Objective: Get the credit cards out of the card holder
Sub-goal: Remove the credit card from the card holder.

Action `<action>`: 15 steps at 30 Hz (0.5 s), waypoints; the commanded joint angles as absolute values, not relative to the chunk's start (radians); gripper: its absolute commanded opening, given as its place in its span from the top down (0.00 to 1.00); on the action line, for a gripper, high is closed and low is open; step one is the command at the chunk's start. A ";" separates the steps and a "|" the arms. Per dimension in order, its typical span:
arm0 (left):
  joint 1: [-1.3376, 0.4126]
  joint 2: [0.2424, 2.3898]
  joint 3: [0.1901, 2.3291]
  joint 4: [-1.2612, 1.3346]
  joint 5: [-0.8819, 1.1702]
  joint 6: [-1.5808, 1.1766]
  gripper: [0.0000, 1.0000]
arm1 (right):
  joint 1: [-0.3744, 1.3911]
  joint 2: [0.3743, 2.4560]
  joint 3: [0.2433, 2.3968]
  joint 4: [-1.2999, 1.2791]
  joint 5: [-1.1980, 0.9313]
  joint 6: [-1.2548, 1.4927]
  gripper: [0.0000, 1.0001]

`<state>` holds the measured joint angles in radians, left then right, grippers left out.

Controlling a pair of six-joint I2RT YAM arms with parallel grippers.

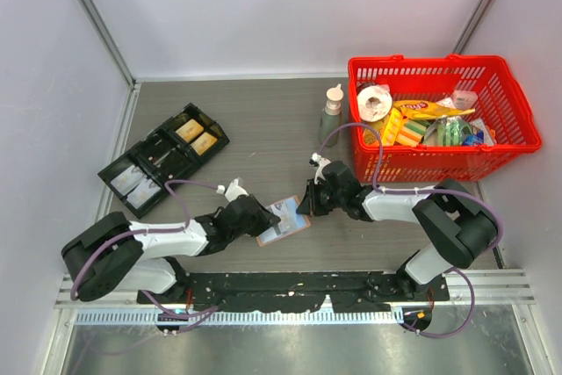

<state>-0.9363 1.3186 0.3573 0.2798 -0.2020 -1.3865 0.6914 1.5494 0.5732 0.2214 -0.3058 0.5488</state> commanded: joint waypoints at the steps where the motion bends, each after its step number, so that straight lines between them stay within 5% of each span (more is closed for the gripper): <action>1: -0.940 1.229 0.359 0.146 -0.264 -1.351 1.00 | 0.692 1.585 0.545 0.132 -0.267 0.541 0.99; 15: -0.939 0.937 0.365 -0.090 -0.322 -1.082 1.00 | 0.692 1.464 0.626 0.006 -0.244 0.471 0.92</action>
